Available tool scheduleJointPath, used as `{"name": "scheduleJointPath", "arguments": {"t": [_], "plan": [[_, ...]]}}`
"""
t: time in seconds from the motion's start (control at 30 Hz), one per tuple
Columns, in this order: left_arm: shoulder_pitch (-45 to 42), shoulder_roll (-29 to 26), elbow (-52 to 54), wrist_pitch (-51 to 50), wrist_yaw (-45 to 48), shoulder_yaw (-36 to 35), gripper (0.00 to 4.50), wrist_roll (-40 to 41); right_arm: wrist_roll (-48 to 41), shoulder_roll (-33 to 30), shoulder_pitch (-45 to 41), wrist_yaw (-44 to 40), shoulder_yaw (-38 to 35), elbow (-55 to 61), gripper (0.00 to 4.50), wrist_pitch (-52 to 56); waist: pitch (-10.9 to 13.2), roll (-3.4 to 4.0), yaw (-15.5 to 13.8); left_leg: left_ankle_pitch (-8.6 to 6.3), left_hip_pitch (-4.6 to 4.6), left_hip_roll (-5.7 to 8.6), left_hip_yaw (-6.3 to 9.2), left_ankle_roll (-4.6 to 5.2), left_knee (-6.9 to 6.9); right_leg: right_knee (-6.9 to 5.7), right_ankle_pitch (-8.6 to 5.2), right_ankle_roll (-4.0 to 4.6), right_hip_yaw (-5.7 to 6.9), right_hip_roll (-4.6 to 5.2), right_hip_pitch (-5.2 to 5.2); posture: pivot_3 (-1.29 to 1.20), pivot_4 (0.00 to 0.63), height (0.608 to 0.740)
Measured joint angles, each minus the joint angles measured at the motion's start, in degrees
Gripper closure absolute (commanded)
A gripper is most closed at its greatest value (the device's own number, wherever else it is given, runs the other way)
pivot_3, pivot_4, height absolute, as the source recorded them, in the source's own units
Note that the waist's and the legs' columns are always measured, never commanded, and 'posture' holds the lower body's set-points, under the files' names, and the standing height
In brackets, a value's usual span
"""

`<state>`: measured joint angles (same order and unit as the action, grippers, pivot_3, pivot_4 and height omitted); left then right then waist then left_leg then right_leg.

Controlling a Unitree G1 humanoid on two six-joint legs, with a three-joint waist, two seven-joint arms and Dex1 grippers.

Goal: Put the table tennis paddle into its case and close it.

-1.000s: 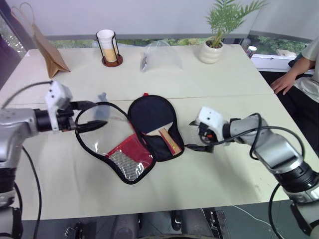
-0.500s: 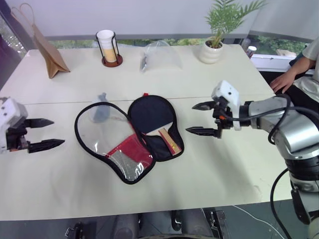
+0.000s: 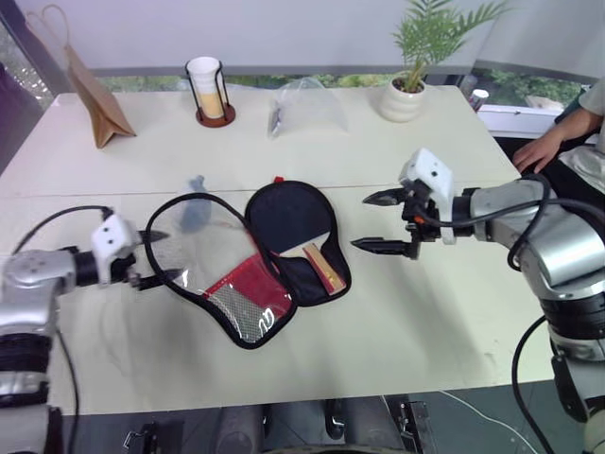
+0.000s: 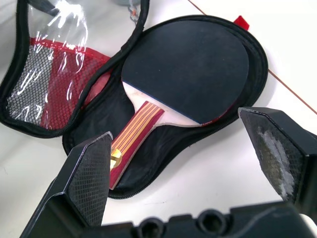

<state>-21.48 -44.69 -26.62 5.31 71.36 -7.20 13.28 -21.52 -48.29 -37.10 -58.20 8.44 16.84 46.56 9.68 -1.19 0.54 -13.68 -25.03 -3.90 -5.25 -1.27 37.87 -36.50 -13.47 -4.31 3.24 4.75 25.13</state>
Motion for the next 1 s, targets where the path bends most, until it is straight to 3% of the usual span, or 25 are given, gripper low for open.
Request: {"name": "scheduleJointPath", "arguments": {"t": [0.3,0.43,0.6,0.83,1.0], "plan": [[-8.91,2.09,10.07,-18.61,4.25,1.21,0.02,10.81,-0.37,-2.19,1.27,1.34,-1.55,2.76,0.02,2.18,0.00,0.00,0.08,0.00,0.01,0.02,0.14,0.01,0.18,-0.42,-0.04,-0.02,-0.01,-0.01,0.04,0.00,0.150,0.740],[-14.90,3.76,9.76,-23.31,4.93,4.02,0.02,10.99,-0.72,-2.27,1.37,2.51,-2.59,3.25,0.02,2.67,0.00,0.00,-0.05,0.00,0.02,0.05,0.19,0.01,0.25,-0.49,-0.05,-0.04,-0.01,-0.02,0.03,0.00,0.150,0.740],[-19.15,9.35,5.27,-22.33,2.88,9.20,0.02,7.03,-0.56,-1.99,0.99,5.37,-3.50,2.85,0.02,2.68,0.00,0.00,-0.04,0.00,0.02,0.05,0.19,0.01,0.28,-0.53,-0.05,-0.05,-0.01,-0.04,0.02,0.00,0.150,0.740],[-21.10,17.98,-5.60,-13.44,-4.99,16.13,0.02,-3.15,-0.55,-1.93,0.29,8.44,-5.70,1.50,0.02,2.84,0.01,-0.02,-0.04,0.00,0.02,0.06,0.21,0.01,0.28,-0.54,-0.05,-0.05,-0.01,-0.05,0.04,0.00,0.150,0.740],[-21.28,18.73,-7.84,-8.53,-6.51,18.84,0.02,-7.88,-0.70,-1.93,0.88,9.51,-5.76,1.83,0.02,3.25,0.01,-0.02,0.02,0.00,0.02,0.05,0.24,0.02,0.28,-0.55,-0.05,-0.05,-0.02,-0.04,0.04,0.00,0.150,0.740]]}}
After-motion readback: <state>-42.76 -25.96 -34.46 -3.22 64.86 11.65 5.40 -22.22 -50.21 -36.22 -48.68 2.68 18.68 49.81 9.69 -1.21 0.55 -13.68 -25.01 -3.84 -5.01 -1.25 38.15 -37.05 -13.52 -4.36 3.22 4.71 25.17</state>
